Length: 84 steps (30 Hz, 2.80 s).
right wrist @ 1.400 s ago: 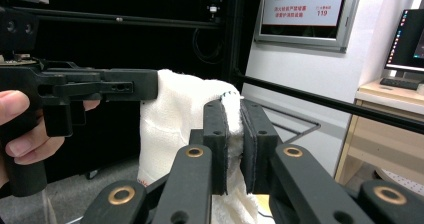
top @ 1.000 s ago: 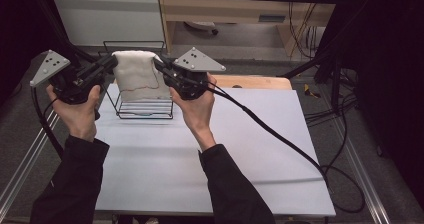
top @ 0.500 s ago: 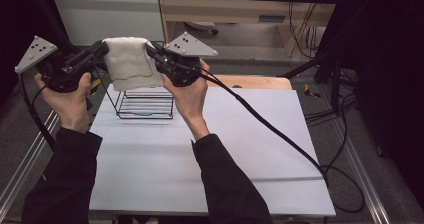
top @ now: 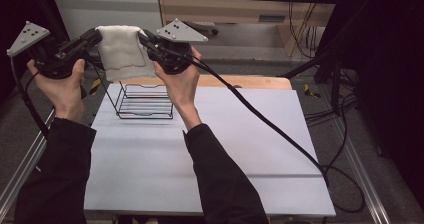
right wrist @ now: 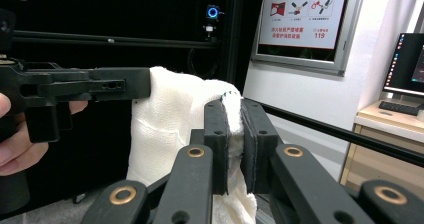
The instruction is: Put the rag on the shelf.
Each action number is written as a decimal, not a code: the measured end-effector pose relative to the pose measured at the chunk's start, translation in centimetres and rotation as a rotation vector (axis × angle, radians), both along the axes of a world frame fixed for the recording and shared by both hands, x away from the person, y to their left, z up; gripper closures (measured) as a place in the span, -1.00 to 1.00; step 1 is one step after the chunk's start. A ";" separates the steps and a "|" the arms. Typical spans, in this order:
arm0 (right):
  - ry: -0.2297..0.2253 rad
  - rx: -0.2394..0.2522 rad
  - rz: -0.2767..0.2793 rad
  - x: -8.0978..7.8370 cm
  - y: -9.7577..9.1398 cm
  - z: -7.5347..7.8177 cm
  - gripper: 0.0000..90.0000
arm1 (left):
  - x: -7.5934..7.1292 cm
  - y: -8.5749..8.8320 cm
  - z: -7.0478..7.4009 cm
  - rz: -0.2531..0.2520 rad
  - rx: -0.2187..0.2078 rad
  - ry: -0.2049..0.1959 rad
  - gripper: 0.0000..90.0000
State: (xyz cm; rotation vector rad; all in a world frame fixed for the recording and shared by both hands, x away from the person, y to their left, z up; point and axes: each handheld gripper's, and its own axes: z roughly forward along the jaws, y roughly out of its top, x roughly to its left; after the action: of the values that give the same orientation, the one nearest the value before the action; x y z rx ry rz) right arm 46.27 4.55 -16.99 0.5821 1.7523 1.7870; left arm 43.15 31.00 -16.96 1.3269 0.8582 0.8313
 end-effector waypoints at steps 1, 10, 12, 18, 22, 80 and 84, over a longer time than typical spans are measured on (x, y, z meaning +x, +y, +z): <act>0.000 0.002 0.001 0.2 0.1 0.1 0.85 | 0.2 0.1 0.1 0.003 0.000 0.001 0.87; -0.008 0.001 0.000 1.5 1.3 0.8 0.85 | 2.0 1.0 0.8 0.020 0.006 0.006 0.87; -0.010 -0.006 -0.002 1.8 1.6 0.9 0.85 | 2.5 1.2 0.9 0.022 0.006 0.008 0.87; -0.014 -0.010 -0.008 2.7 2.2 1.4 0.85 | 3.9 1.6 1.5 0.024 0.002 0.011 0.87; -0.007 -0.001 -0.010 3.5 2.5 1.5 0.85 | 4.8 1.8 1.7 0.033 0.012 0.015 0.87; 0.093 -0.132 -0.004 6.0 3.1 -4.1 0.84 | 6.6 3.4 -5.0 -0.032 0.043 0.114 0.87; 0.087 -0.144 0.005 5.5 3.0 -4.5 0.84 | 6.1 3.5 -5.4 -0.035 0.048 0.120 0.87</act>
State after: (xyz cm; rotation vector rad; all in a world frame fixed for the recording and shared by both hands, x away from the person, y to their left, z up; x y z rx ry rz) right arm 51.78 7.52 -21.47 0.6036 1.9239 1.6442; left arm 49.24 34.48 -22.32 1.4417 0.9103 0.7553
